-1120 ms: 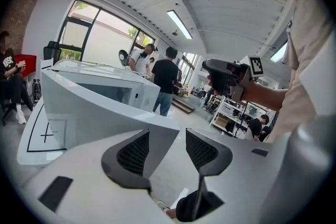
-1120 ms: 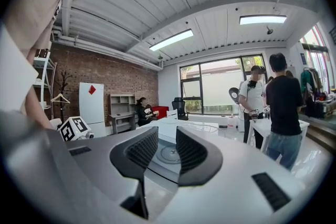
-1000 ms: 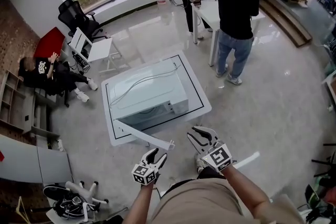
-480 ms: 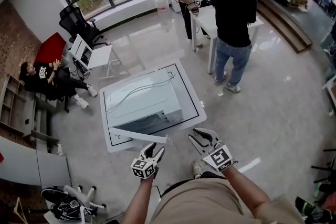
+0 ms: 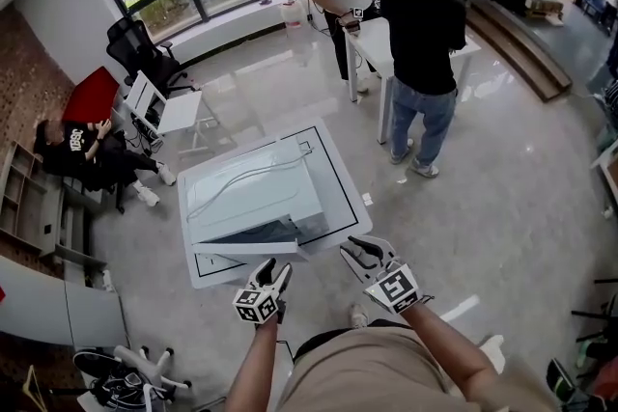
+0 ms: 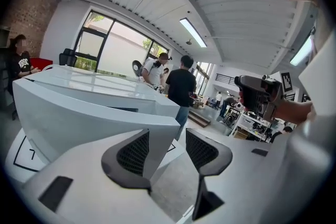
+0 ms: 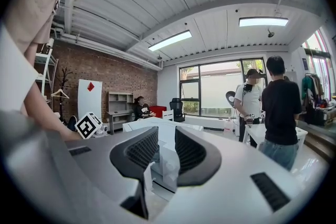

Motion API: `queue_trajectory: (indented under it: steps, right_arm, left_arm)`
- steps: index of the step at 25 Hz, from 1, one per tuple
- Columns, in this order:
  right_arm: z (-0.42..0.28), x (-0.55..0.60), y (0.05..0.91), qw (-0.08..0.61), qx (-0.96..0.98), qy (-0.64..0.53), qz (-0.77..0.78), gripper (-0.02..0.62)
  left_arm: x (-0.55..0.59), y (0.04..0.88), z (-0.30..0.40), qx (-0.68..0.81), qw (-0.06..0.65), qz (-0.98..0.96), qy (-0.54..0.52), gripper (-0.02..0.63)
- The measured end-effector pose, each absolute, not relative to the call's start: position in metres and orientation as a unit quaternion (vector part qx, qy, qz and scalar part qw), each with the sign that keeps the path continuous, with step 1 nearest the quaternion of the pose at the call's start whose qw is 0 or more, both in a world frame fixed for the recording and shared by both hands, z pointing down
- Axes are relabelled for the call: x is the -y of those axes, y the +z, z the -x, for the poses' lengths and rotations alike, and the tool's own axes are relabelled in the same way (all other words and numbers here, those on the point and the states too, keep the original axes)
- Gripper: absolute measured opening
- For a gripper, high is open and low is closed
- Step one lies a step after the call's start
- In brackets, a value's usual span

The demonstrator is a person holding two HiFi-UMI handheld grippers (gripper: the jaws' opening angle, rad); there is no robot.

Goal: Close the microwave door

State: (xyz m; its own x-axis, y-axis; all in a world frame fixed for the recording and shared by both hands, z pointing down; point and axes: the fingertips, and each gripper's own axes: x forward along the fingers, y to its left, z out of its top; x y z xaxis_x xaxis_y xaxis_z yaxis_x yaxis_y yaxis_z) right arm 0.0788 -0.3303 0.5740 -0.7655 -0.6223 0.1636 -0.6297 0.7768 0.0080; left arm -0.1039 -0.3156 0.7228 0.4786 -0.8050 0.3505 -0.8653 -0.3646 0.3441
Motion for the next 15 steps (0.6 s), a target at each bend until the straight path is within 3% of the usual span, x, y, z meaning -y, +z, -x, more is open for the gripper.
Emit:
queue_trajectory:
  steps: [15]
  right_arm:
    - [-0.079,0.357,0.591,0.093,0.943,0.030,-0.318,0.100]
  left_arm:
    - [0.366,0.730,0.114,0.540,0.254,-0.801,0.049,0.215]
